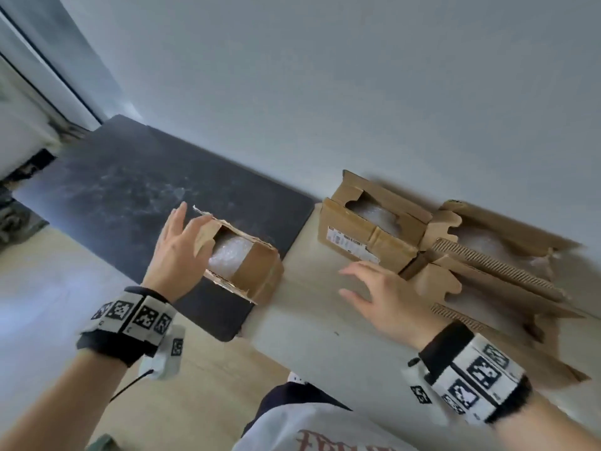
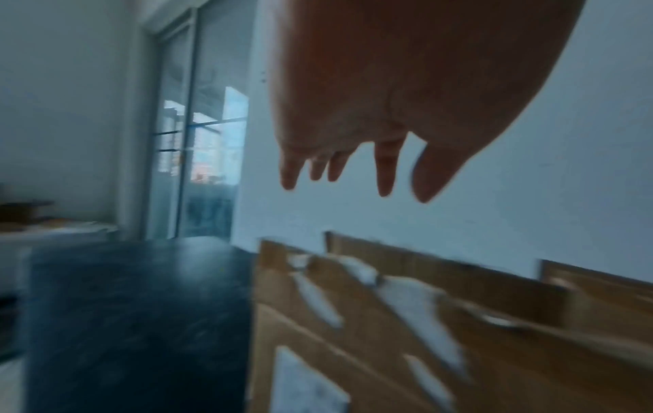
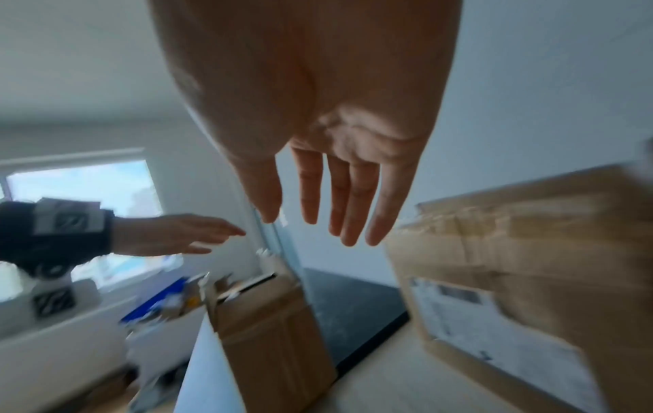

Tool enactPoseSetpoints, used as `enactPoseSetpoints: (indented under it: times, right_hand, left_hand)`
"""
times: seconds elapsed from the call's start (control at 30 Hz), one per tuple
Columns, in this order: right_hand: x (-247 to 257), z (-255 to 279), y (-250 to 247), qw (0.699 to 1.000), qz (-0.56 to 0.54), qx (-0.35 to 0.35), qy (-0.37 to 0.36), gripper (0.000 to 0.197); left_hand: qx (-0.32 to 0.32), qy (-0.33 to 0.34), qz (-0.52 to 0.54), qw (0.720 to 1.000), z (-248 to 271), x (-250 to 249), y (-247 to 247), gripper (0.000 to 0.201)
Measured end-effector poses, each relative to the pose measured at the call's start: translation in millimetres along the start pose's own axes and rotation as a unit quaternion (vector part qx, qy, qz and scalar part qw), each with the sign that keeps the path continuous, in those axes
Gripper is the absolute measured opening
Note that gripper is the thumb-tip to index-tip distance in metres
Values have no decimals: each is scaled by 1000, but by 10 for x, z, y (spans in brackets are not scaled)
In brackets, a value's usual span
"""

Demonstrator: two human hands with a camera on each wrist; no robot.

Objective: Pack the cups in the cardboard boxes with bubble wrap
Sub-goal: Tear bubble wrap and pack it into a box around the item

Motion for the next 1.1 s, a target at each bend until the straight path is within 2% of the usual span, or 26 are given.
enactPoseSetpoints:
  times: [0.07, 0.17, 0.27, 0.33, 0.4, 0.47, 0.53, 0.63, 0.83, 1.0, 1.07, 1.1]
  right_hand:
    - [301, -342, 342, 998, 4, 51, -20, 53]
    - [519, -735, 689, 994, -68, 81, -2, 67]
    - [505, -1016, 830, 990, -118, 61, 52, 56]
    - [424, -1118, 869, 987, -128, 41, 86, 42]
    - [342, -1168, 891, 982, -150, 25, 113, 36]
    - [315, -1187, 904, 978, -166, 15, 125, 33]
    - [328, -1181, 852, 980, -158, -16, 118, 26]
    - [285, -1116, 665, 979, -151, -78, 115, 18]
    - [-211, -676, 240, 963, -209, -107, 136, 21]
    - [-638, -153, -39, 964, -141, -146, 172, 25]
    - [-754, 10, -140, 959, -121, -176, 187, 24]
    - [-788, 71, -183, 956, -115, -190, 191, 24]
  left_hand:
    - [43, -90, 32, 995, -20, 512, -30, 39]
    - [69, -166, 100, 979, 18, 948, 48, 33]
    - [73, -213, 235, 946, 114, 1133, 201, 22]
    - [81, -220, 331, 914, 168, 1142, 315, 36]
    - [62, -185, 328, 924, 163, 1134, 306, 46]
    - [41, -131, 261, 956, 109, 1111, 248, 39]
    - [48, -90, 232, 967, 55, 1063, 255, 27]
    - [85, -48, 237, 967, -3, 962, 345, 19]
    - [138, 21, 275, 951, -66, 383, 646, 29]
    - [159, 71, 307, 936, -62, -221, 1066, 27]
    - [157, 81, 291, 940, -60, -386, 1230, 21]
    - [165, 85, 281, 942, -54, -454, 1313, 30]
Point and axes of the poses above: each hand's wrist, its own z-axis away from the middle knuckle, its own y-axis out of the palm, x = y × z, the point moved 10 cm from there along -z, towards the middle knuckle, and after that the axes turned 8 degrees about y, right-handed, at the moved point
